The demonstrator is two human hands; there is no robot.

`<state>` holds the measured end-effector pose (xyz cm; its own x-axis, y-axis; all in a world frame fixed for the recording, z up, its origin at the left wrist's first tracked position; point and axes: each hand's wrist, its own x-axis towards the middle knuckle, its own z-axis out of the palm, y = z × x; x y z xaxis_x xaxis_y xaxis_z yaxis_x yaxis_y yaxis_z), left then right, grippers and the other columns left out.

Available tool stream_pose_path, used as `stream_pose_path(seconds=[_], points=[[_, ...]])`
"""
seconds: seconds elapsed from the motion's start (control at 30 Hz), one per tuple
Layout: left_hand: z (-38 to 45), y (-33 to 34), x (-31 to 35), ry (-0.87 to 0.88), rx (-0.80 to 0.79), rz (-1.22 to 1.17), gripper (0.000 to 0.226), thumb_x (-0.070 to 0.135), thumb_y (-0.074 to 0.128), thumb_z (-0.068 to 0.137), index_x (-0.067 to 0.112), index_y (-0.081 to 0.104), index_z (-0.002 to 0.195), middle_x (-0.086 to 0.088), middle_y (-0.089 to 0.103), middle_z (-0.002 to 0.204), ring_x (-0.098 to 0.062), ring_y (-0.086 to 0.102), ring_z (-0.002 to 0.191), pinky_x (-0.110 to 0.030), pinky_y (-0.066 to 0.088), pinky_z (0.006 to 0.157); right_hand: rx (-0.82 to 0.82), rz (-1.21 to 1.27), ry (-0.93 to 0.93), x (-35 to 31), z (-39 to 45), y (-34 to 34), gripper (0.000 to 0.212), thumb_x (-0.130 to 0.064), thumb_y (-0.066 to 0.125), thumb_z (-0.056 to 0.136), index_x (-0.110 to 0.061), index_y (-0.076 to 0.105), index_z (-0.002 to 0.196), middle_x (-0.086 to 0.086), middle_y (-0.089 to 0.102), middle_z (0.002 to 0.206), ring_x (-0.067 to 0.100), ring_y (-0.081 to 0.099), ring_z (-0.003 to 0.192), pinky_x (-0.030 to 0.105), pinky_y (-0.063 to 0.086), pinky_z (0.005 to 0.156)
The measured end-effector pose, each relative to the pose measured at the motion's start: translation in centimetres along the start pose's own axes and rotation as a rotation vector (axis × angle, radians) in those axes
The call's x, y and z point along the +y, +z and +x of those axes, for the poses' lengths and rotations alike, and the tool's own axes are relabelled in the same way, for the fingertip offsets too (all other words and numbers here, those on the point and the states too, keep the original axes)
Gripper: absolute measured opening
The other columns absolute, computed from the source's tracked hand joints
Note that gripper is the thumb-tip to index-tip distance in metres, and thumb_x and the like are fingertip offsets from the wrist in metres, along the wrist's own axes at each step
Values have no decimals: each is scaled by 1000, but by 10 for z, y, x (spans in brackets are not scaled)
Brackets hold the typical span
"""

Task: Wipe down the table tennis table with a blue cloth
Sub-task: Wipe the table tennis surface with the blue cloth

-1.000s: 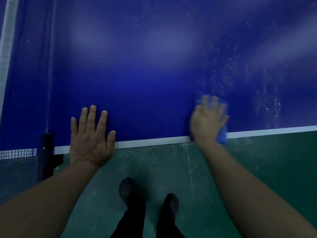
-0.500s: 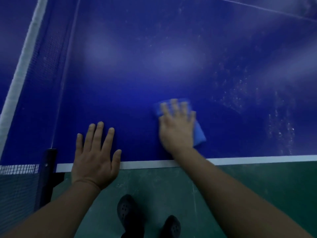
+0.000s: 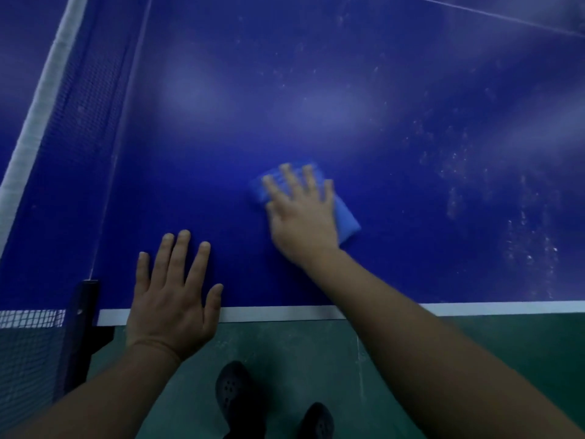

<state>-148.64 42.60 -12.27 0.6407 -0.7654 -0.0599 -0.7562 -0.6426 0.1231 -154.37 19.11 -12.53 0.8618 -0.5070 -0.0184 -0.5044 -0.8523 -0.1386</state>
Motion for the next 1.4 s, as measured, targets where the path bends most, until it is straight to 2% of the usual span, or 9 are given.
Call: stream_pose_path(seconds=[0.1, 0.23, 0.33, 0.57, 0.83, 0.9, 1.07, 1.3, 1.4], points=[[0, 0, 1, 0, -4, 1, 72, 50, 28, 93, 5, 41, 148, -23, 30, 156, -41, 24, 146, -63, 15, 117, -39, -4, -122, 23, -1, -4, 53, -44, 29, 97, -36, 40, 148, -2, 32, 160, 32, 20, 150, 62, 11, 117], [0, 0, 2, -7, -17, 0, 71, 49, 28, 93, 6, 39, 149, -23, 28, 157, -40, 21, 147, -61, 12, 118, 79, -12, 732, 148, -34, -27, 53, -42, 29, 101, -37, 28, 154, -1, 20, 164, 32, 11, 151, 65, 9, 117], [0, -1, 2, -14, -20, -8, 71, 49, 28, 93, 6, 39, 149, -23, 28, 157, -40, 22, 147, -62, 13, 118, 94, 71, 1004, 166, -61, -38, 57, -46, 24, 100, -35, 23, 156, 1, 15, 166, 32, 7, 152, 66, 7, 117], [-1, -1, 2, -17, -15, -5, 72, 50, 28, 93, 6, 38, 149, -23, 27, 158, -40, 20, 147, -61, 12, 118, -95, -63, -69, 47, -140, -3, 52, -46, 30, 100, -38, 30, 152, -4, 23, 163, 28, 10, 153, 57, 5, 120], [-2, -1, 2, -18, -17, -6, 71, 50, 27, 94, 6, 35, 150, -23, 26, 158, -40, 18, 148, -60, 9, 119, 64, 85, 1029, 143, -124, -34, 53, -41, 29, 105, -33, 22, 157, -1, 10, 167, 29, 2, 153, 61, 2, 119], [-2, -2, 2, -22, -20, -7, 71, 49, 27, 94, 6, 35, 150, -23, 26, 158, -39, 18, 148, -60, 10, 119, 57, 57, 861, 105, -100, -26, 54, -39, 32, 104, -33, 22, 157, 1, 11, 166, 32, 3, 153, 61, 3, 118], [-2, -2, 3, -26, -23, -14, 72, 50, 27, 94, 6, 35, 150, -23, 25, 158, -39, 18, 148, -60, 10, 119, -146, -18, -170, 38, -98, -8, 52, -47, 27, 101, -38, 31, 151, -4, 25, 163, 28, 11, 151, 57, 2, 120], [0, -5, 4, -31, -40, -24, 73, 50, 26, 93, 5, 37, 150, -24, 27, 158, -40, 20, 147, -61, 11, 118, 49, 81, 918, 152, -59, -39, 53, -43, 27, 104, -37, 21, 156, -4, 11, 166, 28, 3, 153, 63, 5, 118], [0, -4, 3, -15, -40, -34, 72, 50, 26, 93, 5, 37, 149, -24, 28, 157, -41, 21, 147, -62, 11, 118, 55, 36, 608, 78, -49, -21, 54, -40, 33, 101, -35, 27, 154, -1, 17, 165, 31, 8, 152, 63, 7, 118]])
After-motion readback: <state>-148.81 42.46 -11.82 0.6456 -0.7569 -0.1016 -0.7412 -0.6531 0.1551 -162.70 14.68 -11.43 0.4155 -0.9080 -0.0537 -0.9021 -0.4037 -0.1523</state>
